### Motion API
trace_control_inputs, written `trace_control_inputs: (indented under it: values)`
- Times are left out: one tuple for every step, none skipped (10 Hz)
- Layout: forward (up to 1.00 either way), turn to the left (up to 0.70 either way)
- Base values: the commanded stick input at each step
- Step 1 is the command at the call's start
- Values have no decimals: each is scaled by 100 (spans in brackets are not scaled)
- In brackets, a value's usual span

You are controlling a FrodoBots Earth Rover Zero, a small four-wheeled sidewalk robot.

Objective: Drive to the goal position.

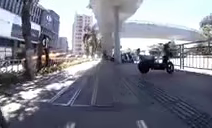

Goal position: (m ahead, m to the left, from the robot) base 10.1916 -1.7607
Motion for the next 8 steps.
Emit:
trace_control_inputs:
  values:
    - [70, 0]
    - [70, 0]
    - [70, 0]
    - [70, 0]
    - [70, 0]
    - [70, 0]
    - [70, 0]
    - [70, 0]
